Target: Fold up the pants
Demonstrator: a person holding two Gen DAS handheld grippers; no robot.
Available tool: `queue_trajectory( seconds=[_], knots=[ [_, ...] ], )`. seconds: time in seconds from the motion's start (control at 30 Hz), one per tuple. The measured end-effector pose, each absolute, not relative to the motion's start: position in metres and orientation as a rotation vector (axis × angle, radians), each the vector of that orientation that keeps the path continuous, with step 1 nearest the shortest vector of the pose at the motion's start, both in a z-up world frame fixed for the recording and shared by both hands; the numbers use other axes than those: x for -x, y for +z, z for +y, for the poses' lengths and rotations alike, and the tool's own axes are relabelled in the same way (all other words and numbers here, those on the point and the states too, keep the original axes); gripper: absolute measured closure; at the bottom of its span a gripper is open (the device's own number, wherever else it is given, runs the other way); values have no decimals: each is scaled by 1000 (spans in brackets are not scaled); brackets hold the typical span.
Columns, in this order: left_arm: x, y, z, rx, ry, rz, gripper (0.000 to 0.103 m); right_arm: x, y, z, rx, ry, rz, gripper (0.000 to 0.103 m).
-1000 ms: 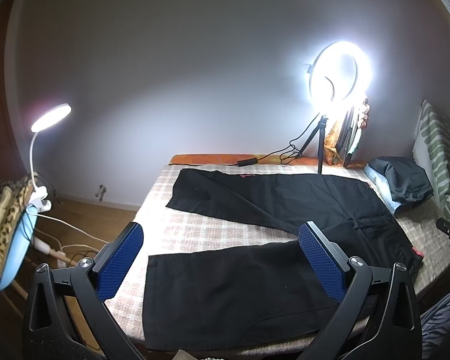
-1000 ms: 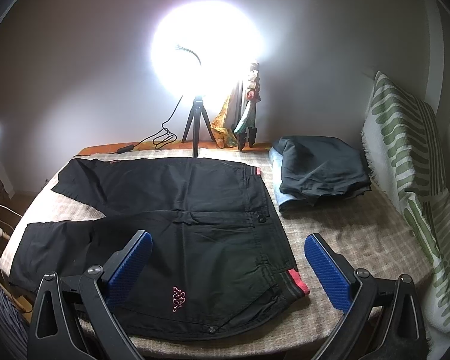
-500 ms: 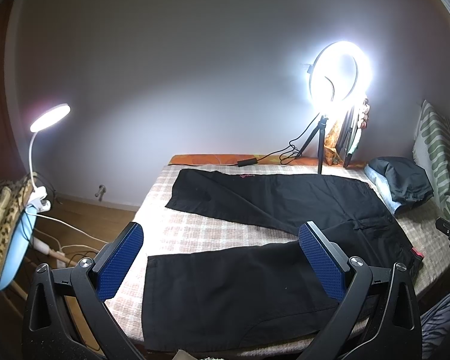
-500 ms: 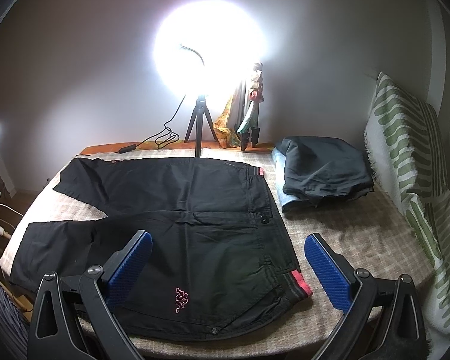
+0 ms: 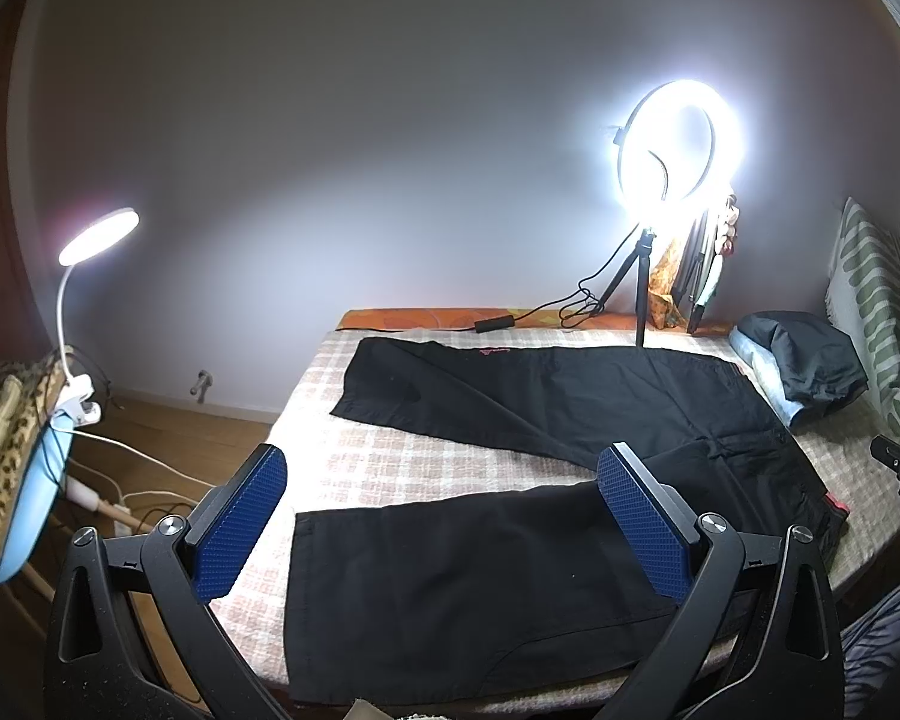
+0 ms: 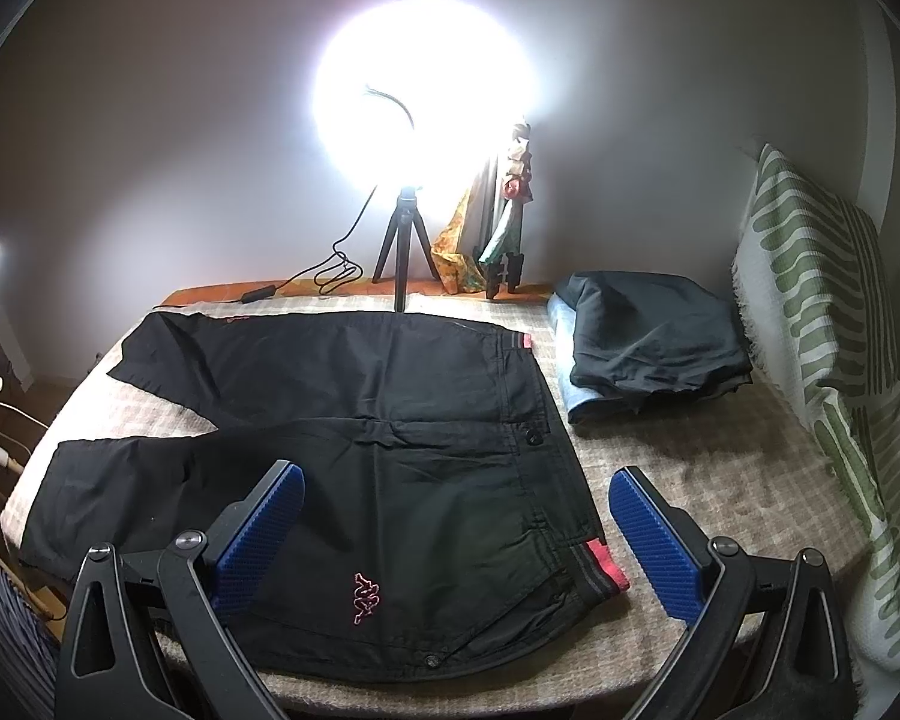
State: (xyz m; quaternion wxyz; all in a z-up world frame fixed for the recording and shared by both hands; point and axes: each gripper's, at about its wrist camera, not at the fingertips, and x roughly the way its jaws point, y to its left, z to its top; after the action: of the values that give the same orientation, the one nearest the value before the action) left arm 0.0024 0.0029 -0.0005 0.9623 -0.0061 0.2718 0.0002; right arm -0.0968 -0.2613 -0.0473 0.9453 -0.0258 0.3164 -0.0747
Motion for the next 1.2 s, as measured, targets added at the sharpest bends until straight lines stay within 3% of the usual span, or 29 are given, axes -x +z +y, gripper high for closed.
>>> queue_trajectory(
  seconds=[1.2],
  knots=[
    [-16, -34, 14, -40, -42, 654, 0, 89, -59, -246, 128, -92, 683, 0]
  ],
)
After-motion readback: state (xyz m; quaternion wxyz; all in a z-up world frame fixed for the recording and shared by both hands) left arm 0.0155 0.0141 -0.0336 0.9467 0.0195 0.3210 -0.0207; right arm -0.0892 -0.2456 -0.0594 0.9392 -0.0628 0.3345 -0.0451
